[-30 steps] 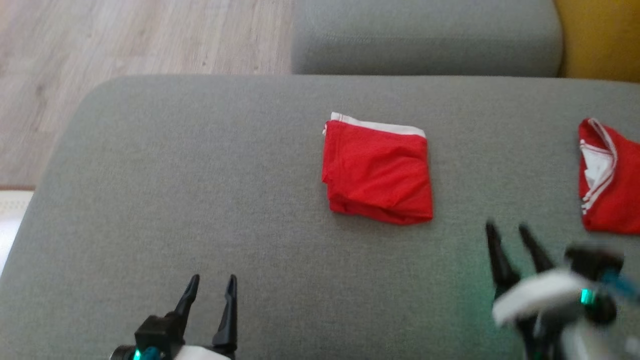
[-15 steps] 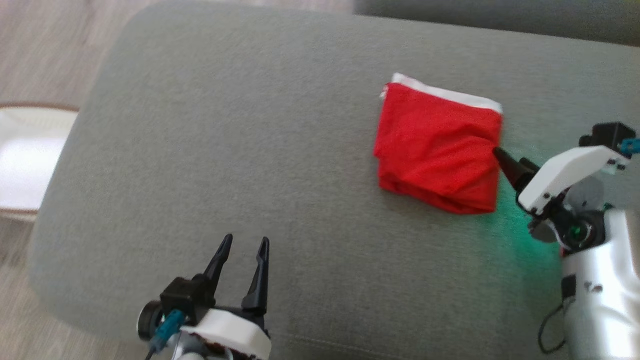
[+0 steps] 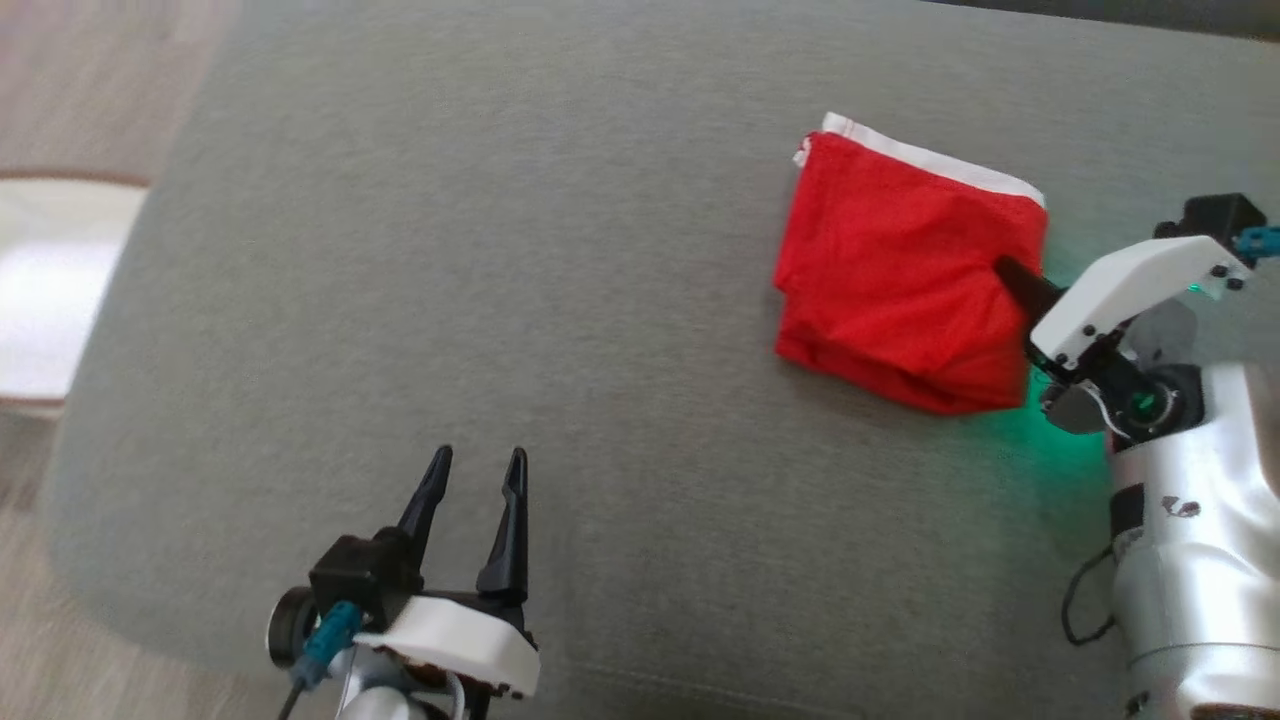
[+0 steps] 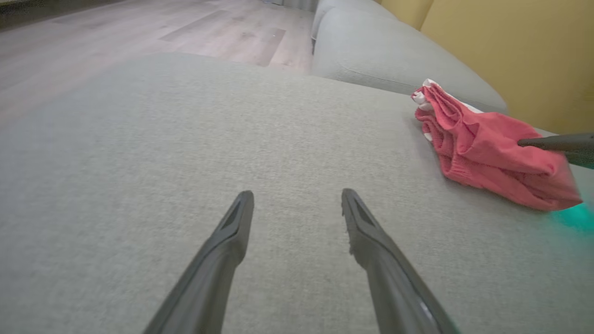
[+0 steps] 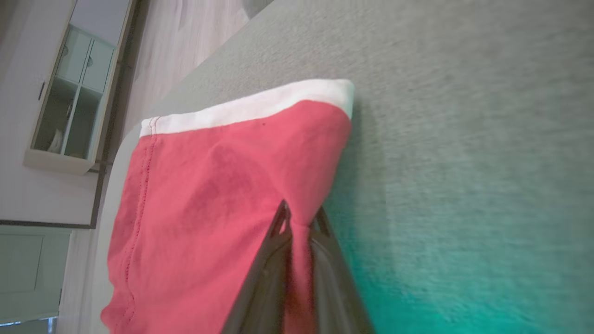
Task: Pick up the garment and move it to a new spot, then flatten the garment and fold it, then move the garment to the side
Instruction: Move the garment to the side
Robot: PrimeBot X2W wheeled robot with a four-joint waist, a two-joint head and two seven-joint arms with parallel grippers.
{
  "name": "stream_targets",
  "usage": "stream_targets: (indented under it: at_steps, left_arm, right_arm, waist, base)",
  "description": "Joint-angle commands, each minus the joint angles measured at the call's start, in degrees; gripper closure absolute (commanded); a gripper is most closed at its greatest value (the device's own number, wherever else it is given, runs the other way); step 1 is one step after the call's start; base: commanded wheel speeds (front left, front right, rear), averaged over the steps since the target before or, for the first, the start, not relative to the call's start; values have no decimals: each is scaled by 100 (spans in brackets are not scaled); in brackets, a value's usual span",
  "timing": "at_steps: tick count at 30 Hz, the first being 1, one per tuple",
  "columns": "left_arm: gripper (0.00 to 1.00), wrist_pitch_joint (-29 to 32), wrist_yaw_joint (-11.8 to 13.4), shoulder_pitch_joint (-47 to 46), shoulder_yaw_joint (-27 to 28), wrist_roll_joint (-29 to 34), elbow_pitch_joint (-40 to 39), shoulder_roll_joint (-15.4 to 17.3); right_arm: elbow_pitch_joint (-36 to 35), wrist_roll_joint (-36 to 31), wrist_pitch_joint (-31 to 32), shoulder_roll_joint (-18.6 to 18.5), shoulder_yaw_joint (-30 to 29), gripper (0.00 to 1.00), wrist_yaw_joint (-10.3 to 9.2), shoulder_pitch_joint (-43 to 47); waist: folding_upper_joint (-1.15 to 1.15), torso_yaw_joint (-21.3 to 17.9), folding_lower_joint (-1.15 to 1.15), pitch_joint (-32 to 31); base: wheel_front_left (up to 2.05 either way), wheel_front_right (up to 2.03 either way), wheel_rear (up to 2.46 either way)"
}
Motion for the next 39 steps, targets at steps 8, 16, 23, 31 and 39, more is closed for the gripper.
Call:
stream_targets:
  at_steps: [8,16,23,31,39]
  left_arm:
    - [0,-71,-175,-307,360,286,-217,-13]
    - [0,-71,-303,-604,287,397,-153,-13]
    - [0,-71,-247,-542,274,389,-169,-13]
    - [0,-71,-274,-438,481,466,-202,-13]
    - [0,-71,-310,-468,540,526,-220,-13]
  right_arm:
    - [-957,71,-97,-479,894,100,39,24]
    - [-1270,-328,-163,-1591,1238,100,39,-707]
    - [-1075,-577,128,-2371,975,100,39,-1097]
    - [-818,-1000,565,-3030,655,100,39,-783]
    - [-685,-2114,-205,-3151,772,0,39,-664]
  waist:
    - [0,-1658,0,91]
    - [0,-1880,0,387]
    - [0,-1674,0,571]
    - [0,-1658,0,559]
    - [0,-1800,0,572]
  base:
    - [0,0,0]
    - [0,0,0]
    - [0,0,0]
    - [0,0,0]
    - [0,0,0]
